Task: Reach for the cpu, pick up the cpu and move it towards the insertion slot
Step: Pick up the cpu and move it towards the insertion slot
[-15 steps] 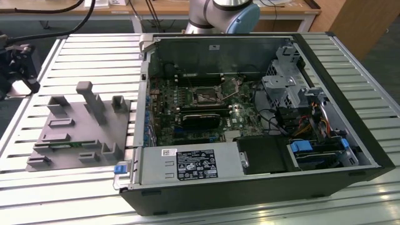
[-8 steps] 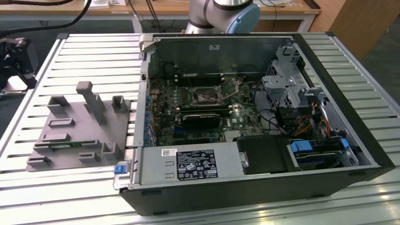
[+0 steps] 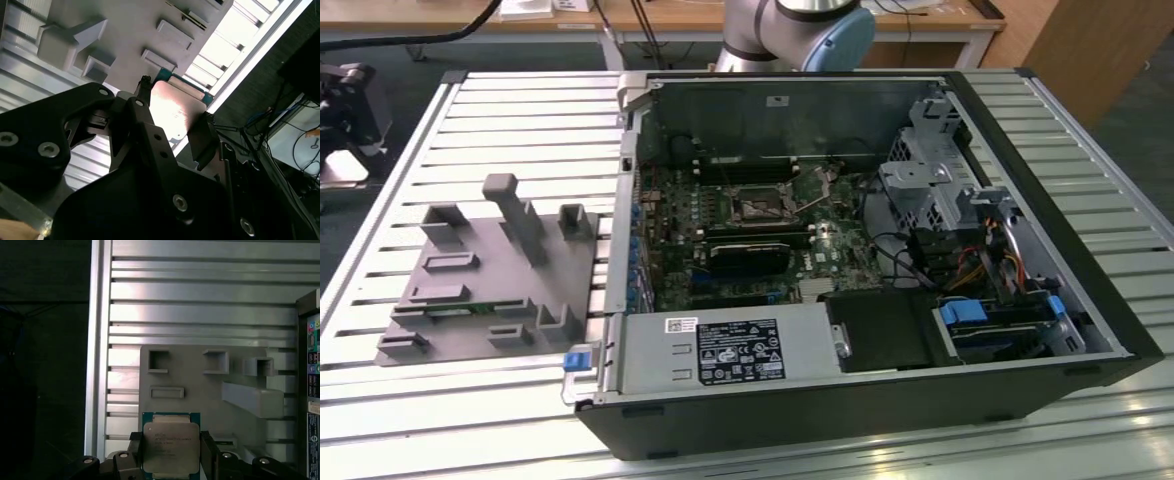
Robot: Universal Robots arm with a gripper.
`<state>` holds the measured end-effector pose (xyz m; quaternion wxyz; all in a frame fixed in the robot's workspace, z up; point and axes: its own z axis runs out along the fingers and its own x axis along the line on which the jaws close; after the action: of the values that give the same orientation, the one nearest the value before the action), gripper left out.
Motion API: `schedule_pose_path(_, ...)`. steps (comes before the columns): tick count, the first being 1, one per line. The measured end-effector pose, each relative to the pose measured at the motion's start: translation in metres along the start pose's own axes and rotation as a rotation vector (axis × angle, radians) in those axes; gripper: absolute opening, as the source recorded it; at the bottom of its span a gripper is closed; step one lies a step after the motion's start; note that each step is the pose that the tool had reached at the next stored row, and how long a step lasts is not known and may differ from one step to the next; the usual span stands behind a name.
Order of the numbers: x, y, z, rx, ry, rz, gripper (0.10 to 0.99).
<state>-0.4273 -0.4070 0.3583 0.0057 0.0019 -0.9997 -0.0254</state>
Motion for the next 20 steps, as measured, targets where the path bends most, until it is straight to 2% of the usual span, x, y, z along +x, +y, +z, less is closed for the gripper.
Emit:
schedule_pose_path(13, 0.0002, 0.0016, -0.0277, 0.0, 0.0, 0.0, 0.541)
schedule_pose_path(15, -0.0015, 0.0016, -0.0292, 0.0, -0.0002, 0.0, 0.541)
schedule_pose_path(20, -0.0127, 0.0016, -0.0295, 0.0, 0.0, 0.0, 0.541)
